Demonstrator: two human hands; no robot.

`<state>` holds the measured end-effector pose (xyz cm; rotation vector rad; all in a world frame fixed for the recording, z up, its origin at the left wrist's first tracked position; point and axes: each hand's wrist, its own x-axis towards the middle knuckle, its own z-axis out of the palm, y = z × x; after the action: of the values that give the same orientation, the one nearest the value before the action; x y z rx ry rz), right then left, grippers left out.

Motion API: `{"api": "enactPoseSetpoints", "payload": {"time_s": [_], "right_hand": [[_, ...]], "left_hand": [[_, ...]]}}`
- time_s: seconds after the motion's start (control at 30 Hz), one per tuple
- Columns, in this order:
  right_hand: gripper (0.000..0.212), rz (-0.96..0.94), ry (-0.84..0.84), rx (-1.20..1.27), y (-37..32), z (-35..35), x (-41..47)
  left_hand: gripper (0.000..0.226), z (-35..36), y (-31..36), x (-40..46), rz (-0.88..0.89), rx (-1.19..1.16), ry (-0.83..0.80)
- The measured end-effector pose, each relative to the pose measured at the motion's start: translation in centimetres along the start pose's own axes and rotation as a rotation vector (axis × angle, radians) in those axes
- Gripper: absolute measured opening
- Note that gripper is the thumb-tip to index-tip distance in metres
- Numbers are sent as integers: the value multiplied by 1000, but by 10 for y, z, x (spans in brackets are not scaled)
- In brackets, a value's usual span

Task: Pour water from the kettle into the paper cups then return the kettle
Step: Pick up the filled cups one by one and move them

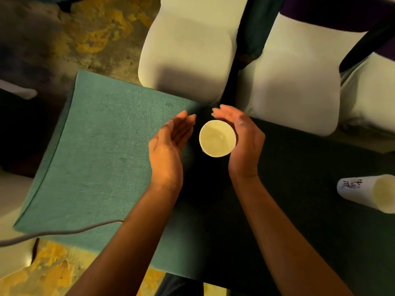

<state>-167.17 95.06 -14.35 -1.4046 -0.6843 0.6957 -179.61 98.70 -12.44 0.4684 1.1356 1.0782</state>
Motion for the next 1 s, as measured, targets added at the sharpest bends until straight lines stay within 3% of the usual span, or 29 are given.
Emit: {"api": "enactPoseSetpoints", "payload": {"time_s": [0.27,0.63,1.0], "right_hand": [[37,-73,68,-50,-62,-41,-10],[34,-180,272,-294,-171,-165,-54],[28,-240,455,-395,-274,-341,-134]], "left_hand": [[32,23,20,-58,330,410,-123],[29,133,21,-154,374,529,-350],[30,237,-42,-304,367,565,-645]]}}
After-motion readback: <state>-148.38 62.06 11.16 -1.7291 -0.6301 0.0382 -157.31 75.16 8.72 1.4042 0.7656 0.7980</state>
